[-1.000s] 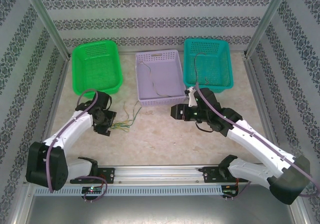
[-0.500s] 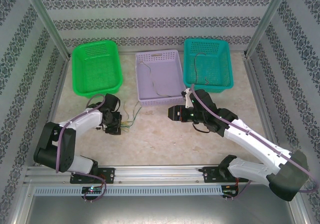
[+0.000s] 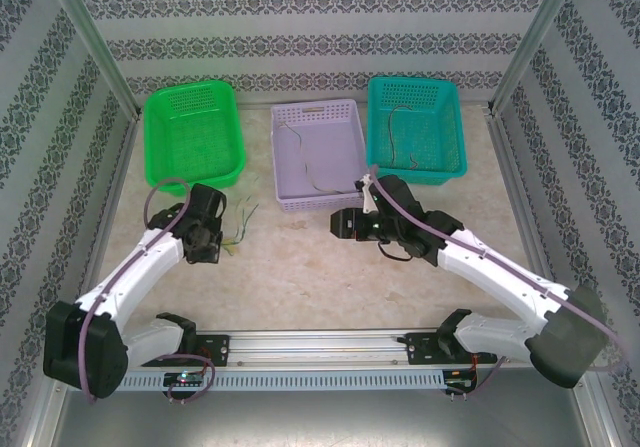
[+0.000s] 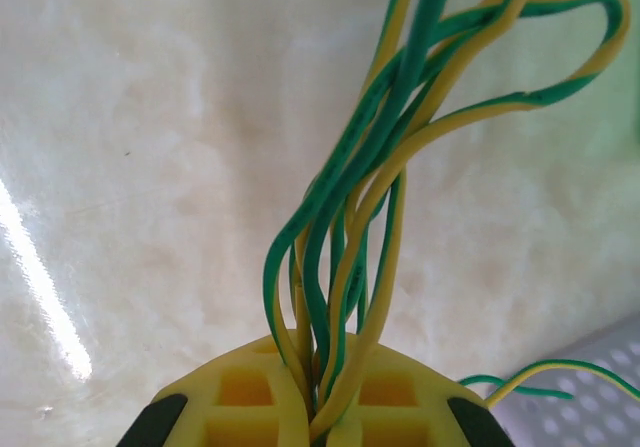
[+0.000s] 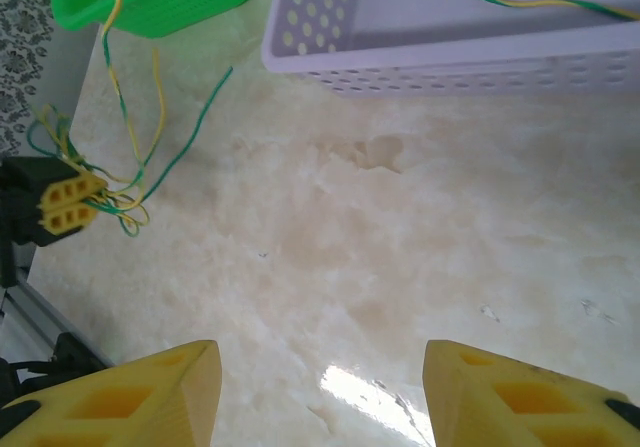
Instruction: Untangle the cables
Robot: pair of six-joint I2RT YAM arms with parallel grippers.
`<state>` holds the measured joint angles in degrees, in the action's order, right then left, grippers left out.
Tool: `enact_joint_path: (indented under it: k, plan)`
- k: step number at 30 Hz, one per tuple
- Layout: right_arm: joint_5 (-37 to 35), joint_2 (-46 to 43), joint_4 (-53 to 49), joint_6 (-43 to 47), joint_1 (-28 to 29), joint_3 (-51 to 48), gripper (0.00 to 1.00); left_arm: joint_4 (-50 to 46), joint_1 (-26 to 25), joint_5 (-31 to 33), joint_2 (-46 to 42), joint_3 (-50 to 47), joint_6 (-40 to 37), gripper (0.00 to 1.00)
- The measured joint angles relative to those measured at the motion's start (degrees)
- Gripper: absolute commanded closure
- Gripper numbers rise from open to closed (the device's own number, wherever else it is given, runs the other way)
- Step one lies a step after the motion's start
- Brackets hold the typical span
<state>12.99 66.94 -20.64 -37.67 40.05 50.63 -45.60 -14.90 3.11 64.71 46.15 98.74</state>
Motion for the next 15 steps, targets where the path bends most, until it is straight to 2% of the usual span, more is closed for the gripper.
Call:
enact_joint_path:
  k: [3, 6, 11, 15]
  plan:
    - [0.2, 3.2, 1.2, -0.4, 1.5, 3.6, 0.42, -2.3, -0.8, -0.6, -0.7, 4.4, -5.2, 1.00]
    - [0.0, 6.5, 4.9, -2.6, 3.3, 7.0, 0.38, -3.2, -3.7, -2.2, -0.7, 7.0, -8.1, 1.00]
    - [-1.1, 11.2, 12.6, -9.0, 5.6, 9.3, 0.36, -3.3, -9.8, -4.1, 1.4, 7.7, -8.5, 1.00]
    - [-1.9, 14.6, 15.6, -14.4, 5.8, 9.3, 0.39, -2.8, -13.0, -4.7, 4.5, 7.7, -8.3, 1.00]
